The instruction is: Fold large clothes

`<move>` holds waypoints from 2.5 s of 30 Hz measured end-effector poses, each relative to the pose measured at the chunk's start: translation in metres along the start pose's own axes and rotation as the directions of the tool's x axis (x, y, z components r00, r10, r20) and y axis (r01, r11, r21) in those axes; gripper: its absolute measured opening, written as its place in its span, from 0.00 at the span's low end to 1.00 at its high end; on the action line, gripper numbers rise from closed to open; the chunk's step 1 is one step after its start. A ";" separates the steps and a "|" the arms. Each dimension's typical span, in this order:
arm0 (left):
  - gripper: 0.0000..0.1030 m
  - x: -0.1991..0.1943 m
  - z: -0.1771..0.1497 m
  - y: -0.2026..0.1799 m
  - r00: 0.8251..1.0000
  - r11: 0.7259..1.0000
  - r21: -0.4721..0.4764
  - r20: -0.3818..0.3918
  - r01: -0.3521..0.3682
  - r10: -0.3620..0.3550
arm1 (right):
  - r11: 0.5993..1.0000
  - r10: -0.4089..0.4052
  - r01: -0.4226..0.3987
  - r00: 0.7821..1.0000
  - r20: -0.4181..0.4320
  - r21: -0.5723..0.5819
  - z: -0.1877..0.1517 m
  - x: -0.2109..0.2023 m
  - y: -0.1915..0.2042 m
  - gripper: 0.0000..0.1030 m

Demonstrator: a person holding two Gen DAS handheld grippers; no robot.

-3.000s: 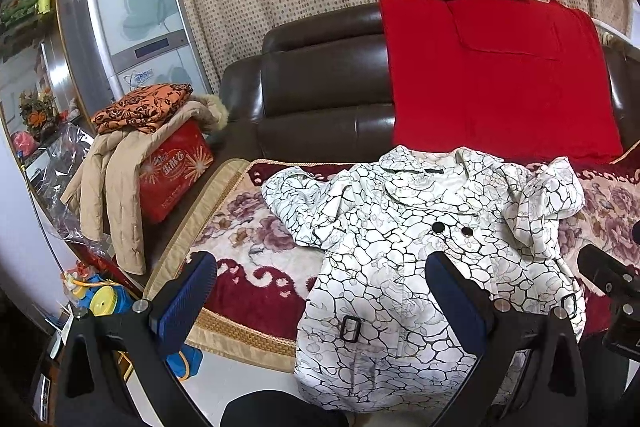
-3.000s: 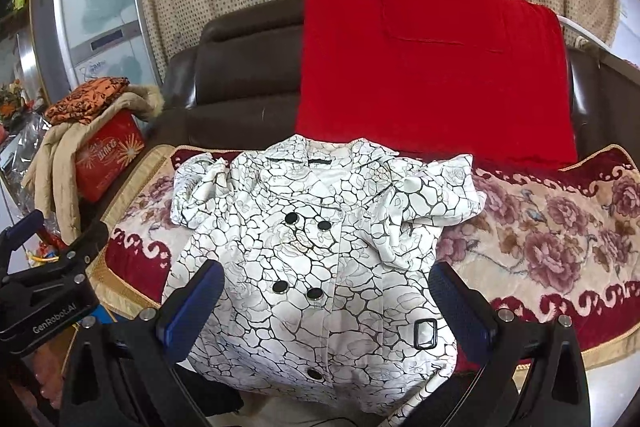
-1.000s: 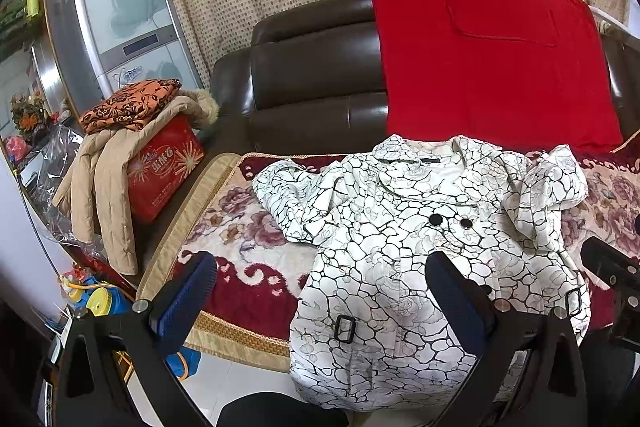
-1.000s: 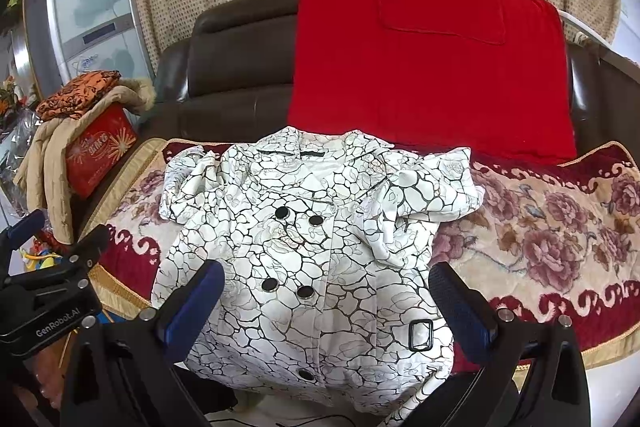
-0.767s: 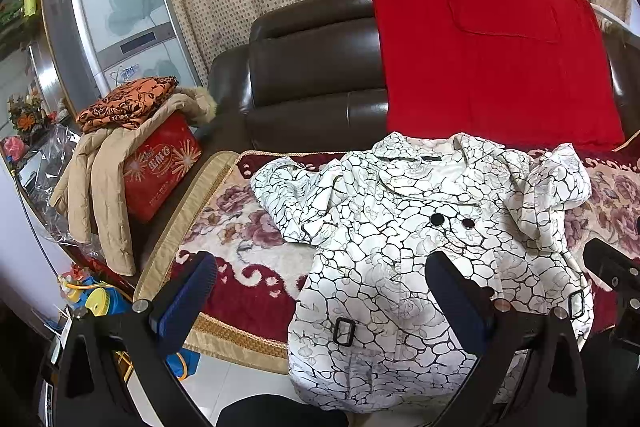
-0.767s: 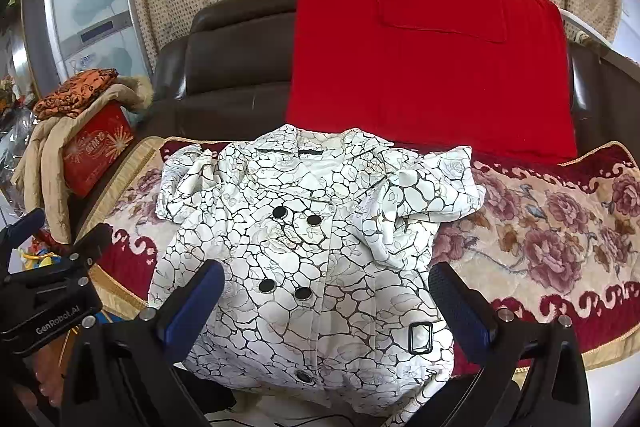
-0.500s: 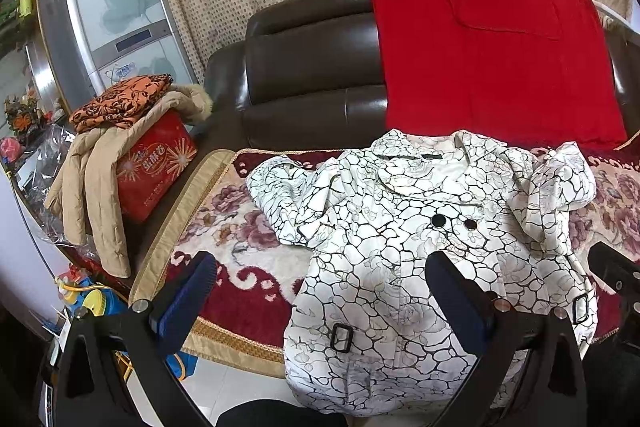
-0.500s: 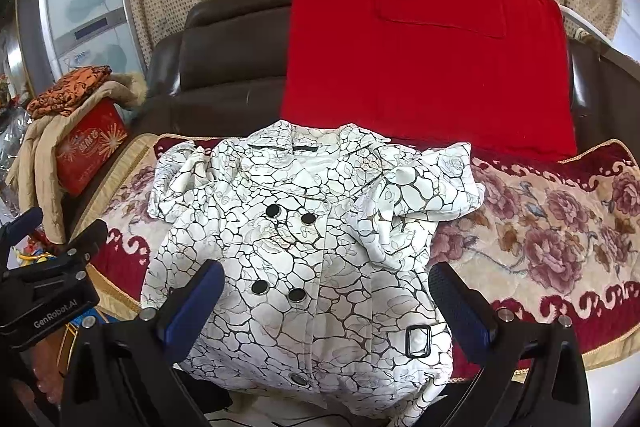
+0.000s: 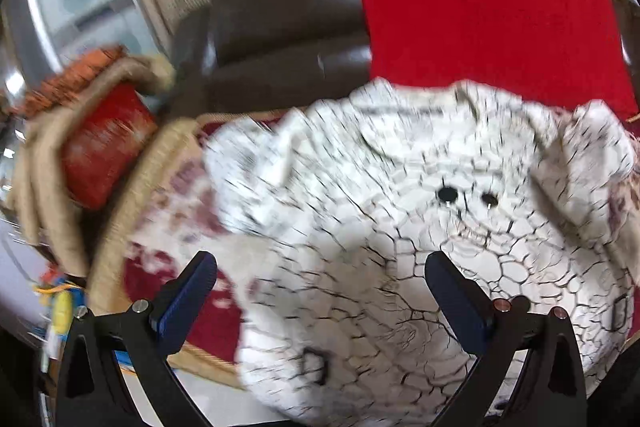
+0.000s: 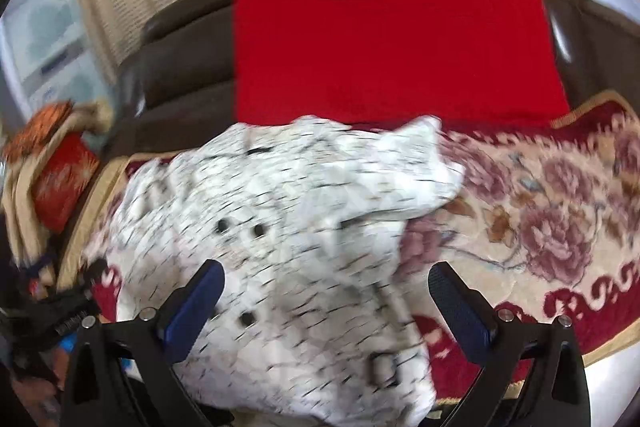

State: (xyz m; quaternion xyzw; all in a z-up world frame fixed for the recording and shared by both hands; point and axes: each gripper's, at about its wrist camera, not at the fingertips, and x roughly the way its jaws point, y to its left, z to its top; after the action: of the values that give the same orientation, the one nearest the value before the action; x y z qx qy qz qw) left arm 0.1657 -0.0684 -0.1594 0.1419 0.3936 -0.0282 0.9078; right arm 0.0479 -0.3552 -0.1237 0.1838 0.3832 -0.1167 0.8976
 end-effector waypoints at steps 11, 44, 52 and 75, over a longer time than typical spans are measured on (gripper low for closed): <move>1.00 0.094 -0.031 -0.019 0.990 1.000 0.007 -0.140 0.021 -0.020 | 0.775 0.340 -0.274 0.940 -0.011 0.570 0.030 0.105 -0.139 1.00; 1.00 0.048 -0.023 0.085 0.982 0.940 -0.323 0.179 0.113 -0.057 | 0.847 0.532 -0.517 0.823 -0.198 0.126 0.059 0.149 0.109 0.78; 1.00 0.061 -0.006 0.057 0.965 0.924 -0.298 0.179 0.240 -0.192 | 0.923 0.368 -0.356 0.928 -0.064 0.146 0.057 0.126 0.004 0.77; 0.95 0.054 0.021 0.154 0.992 0.934 -0.346 0.109 0.092 -0.058 | 0.954 0.299 -0.298 0.954 -0.029 0.038 0.043 0.125 0.010 0.69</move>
State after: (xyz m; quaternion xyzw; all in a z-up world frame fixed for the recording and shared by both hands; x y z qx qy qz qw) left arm 0.2428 0.0769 -0.1484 -0.0386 0.3531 0.0007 0.9348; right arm 0.1639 -0.3724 -0.1851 0.2565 0.3647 0.0171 0.8949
